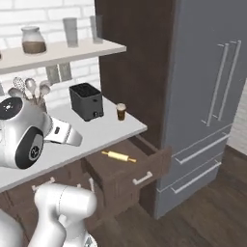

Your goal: Pick the rolling pin from the drawer and place it on the counter.

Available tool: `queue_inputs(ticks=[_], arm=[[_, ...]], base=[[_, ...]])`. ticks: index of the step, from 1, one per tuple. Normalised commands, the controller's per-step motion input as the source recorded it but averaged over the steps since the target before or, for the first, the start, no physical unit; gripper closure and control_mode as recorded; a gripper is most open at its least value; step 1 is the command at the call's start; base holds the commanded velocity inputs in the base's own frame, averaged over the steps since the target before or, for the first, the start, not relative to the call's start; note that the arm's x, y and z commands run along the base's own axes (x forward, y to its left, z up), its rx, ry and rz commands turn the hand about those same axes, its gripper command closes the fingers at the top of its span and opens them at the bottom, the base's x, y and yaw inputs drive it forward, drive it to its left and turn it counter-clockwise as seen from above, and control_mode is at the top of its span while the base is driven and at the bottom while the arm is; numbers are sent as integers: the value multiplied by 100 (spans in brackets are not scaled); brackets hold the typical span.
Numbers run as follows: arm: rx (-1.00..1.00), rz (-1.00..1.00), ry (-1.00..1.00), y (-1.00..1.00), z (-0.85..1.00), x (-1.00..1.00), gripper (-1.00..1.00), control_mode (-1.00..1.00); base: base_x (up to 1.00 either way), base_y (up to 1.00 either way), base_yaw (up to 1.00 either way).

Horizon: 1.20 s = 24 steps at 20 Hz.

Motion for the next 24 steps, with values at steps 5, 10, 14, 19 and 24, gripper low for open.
queue_inputs(ticks=[5,10,14,19,24], arm=[[0,0,0,0,0,0,-100,100],[3,-10,0,19,-17,-6,-100,-100],[16,-34,17,9,-56,6,-100,-100],[17,-7,19,-39,-85,73,-100,-100],[14,0,25,-36,-91,100,-100,-100]], base=[[8,45,-74],[7,42,-53],[0,0,0],[0,0,0],[0,0,0]])
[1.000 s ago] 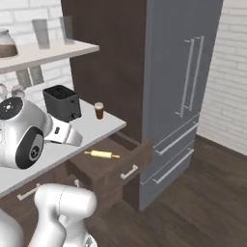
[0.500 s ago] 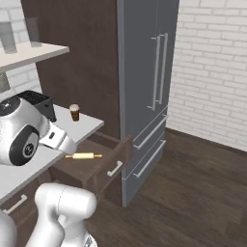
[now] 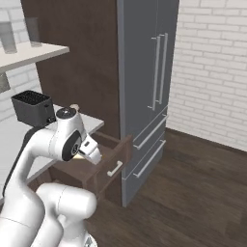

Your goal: Pick the rolling pin from the drawer and place it on the counter.

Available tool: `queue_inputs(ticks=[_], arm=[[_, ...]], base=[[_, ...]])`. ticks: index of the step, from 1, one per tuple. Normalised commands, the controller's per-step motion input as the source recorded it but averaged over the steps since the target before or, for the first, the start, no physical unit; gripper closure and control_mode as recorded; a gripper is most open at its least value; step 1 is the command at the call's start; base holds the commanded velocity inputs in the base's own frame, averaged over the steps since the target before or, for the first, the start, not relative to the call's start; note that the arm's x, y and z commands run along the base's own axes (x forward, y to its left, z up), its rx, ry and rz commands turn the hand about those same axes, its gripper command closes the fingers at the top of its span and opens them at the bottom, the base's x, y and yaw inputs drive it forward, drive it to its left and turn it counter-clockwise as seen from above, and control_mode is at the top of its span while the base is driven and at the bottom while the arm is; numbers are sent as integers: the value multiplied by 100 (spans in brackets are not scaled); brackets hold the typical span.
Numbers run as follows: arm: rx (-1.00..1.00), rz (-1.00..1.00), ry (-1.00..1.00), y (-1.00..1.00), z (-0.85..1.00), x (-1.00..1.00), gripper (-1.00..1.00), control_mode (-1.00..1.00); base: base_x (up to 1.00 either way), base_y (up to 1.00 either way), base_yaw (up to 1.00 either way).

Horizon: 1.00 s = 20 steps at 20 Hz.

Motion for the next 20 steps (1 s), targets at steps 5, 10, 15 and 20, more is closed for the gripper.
queue_inputs(ticks=[5,10,15,20], arm=[[0,0,22,0,-82,100,-100,-100],[0,0,23,0,-46,95,-100,-100],[0,0,15,3,-40,84,-100,-100],[-2,0,16,27,-55,92,-100,-100]], base=[[0,0,0],[0,0,0],[0,0,0],[0,0,0]])
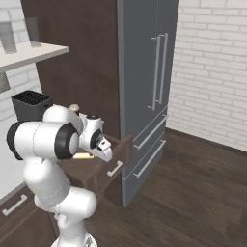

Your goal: Pick the rolling pin from the drawer and place it on the counter.

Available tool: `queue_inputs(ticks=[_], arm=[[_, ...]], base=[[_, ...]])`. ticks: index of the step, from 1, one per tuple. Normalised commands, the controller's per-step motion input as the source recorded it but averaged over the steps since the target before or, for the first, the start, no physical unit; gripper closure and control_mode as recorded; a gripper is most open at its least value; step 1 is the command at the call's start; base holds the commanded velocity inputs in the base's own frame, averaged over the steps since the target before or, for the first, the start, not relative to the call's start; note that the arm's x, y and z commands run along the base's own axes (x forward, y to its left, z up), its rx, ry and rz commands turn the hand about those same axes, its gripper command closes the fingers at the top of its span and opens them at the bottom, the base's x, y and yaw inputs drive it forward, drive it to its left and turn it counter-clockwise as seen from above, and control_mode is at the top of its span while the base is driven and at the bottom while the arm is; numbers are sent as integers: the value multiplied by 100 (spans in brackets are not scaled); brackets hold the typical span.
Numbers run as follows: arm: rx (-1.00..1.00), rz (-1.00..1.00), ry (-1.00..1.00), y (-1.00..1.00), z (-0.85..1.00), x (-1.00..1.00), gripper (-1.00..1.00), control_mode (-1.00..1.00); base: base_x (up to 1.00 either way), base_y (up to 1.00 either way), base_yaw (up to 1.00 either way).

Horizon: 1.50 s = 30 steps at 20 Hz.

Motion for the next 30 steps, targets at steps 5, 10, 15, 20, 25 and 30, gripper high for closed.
queue_inputs(ticks=[5,10,15,20,25,30], arm=[[0,0,8,-1,-72,47,-100,-100],[0,3,8,-44,-61,0,-100,-100],[0,5,12,-74,-86,-43,-100,-100],[6,7,1,-100,-100,-100,-100,-100],[4,6,0,-100,-100,-100,-100,-100],[10,9,-5,-100,-61,-100,-100,-100]], base=[[0,0,0],[0,0,0],[0,0,0],[0,0,0],[0,0,0],[0,0,0]])
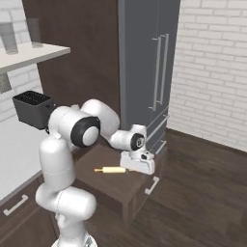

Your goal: Pick the rolling pin from the drawer and place it on the counter.

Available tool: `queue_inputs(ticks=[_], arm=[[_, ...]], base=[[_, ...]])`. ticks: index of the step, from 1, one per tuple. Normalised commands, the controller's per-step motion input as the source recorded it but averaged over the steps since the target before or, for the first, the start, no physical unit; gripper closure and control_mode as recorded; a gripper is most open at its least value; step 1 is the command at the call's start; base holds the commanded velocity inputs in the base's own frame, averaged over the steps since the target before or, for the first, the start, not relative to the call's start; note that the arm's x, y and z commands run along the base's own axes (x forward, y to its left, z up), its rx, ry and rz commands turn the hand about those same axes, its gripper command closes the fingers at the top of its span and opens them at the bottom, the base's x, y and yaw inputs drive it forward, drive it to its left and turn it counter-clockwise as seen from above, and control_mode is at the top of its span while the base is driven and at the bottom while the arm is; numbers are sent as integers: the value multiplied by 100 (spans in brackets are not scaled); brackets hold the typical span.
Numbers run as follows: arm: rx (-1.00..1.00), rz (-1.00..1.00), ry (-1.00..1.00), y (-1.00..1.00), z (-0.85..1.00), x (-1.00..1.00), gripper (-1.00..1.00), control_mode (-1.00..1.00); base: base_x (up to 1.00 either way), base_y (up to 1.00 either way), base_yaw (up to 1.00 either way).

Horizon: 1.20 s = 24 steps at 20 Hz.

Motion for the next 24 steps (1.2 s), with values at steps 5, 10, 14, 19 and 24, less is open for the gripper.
queue_inputs(ticks=[5,10,14,19,24], arm=[[33,10,-36,-59,58,-82,-100,-100],[33,10,-43,41,84,6,-100,-100],[11,-5,-4,73,18,35,-100,-100],[-2,-13,9,62,-11,42,-100,-100],[0,-9,18,7,-31,53,-100,-100]], base=[[0,0,0],[0,0,0],[0,0,0],[0,0,0],[0,0,0]])
